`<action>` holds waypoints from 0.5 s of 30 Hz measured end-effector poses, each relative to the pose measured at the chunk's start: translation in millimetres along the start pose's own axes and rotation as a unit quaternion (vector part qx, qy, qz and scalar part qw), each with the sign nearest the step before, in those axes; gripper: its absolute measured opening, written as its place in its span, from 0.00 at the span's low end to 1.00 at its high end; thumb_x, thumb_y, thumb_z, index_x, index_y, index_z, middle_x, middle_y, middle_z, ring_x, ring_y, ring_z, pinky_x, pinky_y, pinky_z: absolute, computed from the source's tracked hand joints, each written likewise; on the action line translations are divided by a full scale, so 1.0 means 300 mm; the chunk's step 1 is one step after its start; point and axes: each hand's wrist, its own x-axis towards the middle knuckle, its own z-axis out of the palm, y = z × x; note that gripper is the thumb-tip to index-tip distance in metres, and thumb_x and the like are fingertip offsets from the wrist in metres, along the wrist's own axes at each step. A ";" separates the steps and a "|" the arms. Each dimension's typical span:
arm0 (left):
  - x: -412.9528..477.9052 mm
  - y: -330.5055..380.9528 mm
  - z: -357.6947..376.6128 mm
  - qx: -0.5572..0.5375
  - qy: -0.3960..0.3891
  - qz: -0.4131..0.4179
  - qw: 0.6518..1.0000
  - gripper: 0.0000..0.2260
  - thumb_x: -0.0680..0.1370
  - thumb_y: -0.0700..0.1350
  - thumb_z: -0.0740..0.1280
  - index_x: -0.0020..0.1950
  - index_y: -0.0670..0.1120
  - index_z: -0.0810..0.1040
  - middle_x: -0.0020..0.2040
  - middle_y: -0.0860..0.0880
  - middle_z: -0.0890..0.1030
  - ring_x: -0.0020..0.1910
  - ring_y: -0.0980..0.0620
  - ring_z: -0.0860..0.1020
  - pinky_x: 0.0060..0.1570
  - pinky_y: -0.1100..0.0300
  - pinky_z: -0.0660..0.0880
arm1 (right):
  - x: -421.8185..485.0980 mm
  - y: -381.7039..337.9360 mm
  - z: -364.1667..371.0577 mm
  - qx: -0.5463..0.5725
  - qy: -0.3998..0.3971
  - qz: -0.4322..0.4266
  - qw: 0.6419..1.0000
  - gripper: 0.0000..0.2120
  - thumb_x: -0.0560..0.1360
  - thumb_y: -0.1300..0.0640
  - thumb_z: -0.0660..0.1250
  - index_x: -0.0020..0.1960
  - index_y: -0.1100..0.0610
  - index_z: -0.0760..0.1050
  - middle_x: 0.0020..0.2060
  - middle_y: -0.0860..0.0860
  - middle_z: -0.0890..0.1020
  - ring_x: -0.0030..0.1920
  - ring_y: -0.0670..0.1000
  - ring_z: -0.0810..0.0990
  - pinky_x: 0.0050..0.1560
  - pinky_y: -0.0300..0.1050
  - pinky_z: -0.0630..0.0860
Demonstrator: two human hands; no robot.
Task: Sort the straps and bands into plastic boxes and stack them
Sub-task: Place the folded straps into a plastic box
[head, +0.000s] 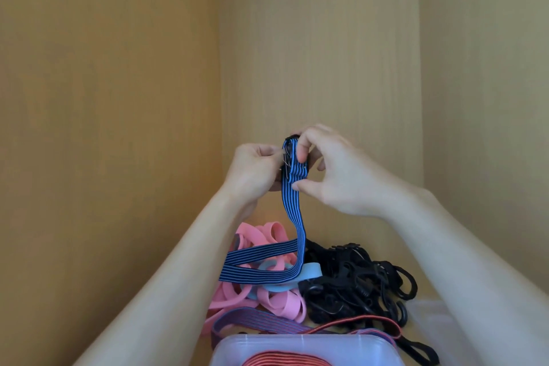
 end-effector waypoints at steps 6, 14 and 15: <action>0.008 -0.010 -0.005 -0.051 -0.040 0.011 0.998 0.13 0.83 0.39 0.62 0.49 0.38 0.85 0.44 0.39 0.86 0.38 0.47 0.86 0.35 0.58 0.80 | -0.006 -0.002 0.008 0.007 0.045 0.006 0.999 0.23 0.68 0.52 0.77 0.52 0.40 0.64 0.43 0.39 0.76 0.49 0.38 0.72 0.47 0.38 0.75; 0.005 0.008 -0.003 -0.115 -0.085 -0.011 0.990 0.16 0.85 0.42 0.56 0.58 0.37 0.82 0.52 0.36 0.85 0.45 0.43 0.84 0.42 0.54 0.81 | -0.001 0.011 0.004 0.006 0.068 0.003 0.998 0.22 0.68 0.55 0.76 0.53 0.41 0.67 0.46 0.34 0.75 0.48 0.36 0.76 0.43 0.33 0.73; 0.006 0.010 -0.004 -0.122 -0.090 -0.018 0.988 0.16 0.85 0.43 0.56 0.60 0.37 0.81 0.54 0.35 0.84 0.46 0.42 0.83 0.44 0.53 0.81 | -0.001 0.014 0.001 0.003 0.068 0.007 0.998 0.22 0.68 0.55 0.77 0.53 0.41 0.68 0.46 0.33 0.75 0.49 0.35 0.75 0.42 0.32 0.72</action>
